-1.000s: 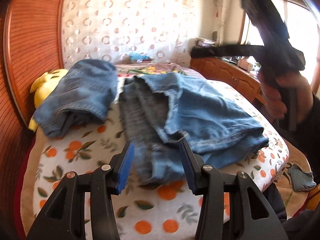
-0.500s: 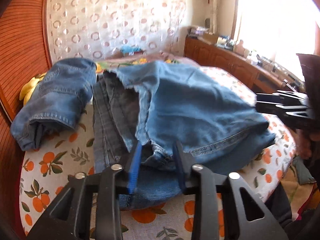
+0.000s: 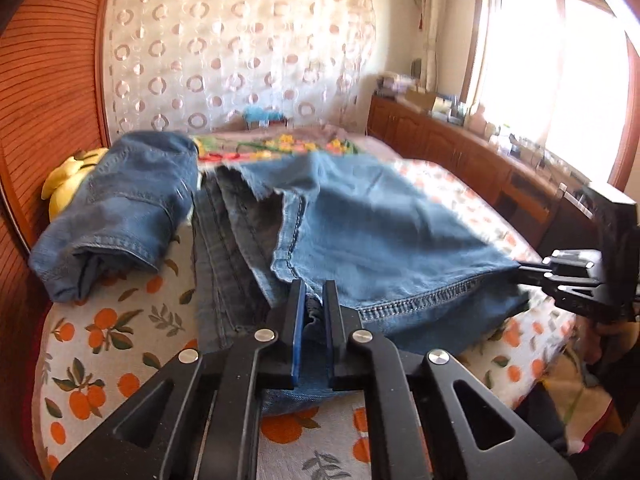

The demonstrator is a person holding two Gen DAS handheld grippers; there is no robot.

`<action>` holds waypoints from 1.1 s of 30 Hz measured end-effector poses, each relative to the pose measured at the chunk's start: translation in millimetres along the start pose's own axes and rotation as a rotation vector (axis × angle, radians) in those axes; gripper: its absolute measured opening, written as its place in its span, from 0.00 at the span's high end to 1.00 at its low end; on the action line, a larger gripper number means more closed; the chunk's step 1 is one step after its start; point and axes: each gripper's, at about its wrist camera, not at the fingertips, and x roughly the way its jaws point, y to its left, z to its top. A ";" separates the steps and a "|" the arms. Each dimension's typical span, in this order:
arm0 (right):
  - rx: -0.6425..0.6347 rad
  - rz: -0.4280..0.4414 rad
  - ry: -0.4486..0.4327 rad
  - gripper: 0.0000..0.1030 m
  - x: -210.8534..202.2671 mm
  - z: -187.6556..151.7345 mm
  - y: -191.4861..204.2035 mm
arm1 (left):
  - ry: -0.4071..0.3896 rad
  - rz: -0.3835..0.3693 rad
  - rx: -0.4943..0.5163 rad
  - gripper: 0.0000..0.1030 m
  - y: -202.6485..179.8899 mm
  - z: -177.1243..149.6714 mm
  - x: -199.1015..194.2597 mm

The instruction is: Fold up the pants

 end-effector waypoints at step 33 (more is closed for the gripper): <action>0.047 0.028 -0.068 0.63 -14.1 -1.3 -2.7 | 0.031 0.109 0.074 0.51 4.4 7.5 -0.6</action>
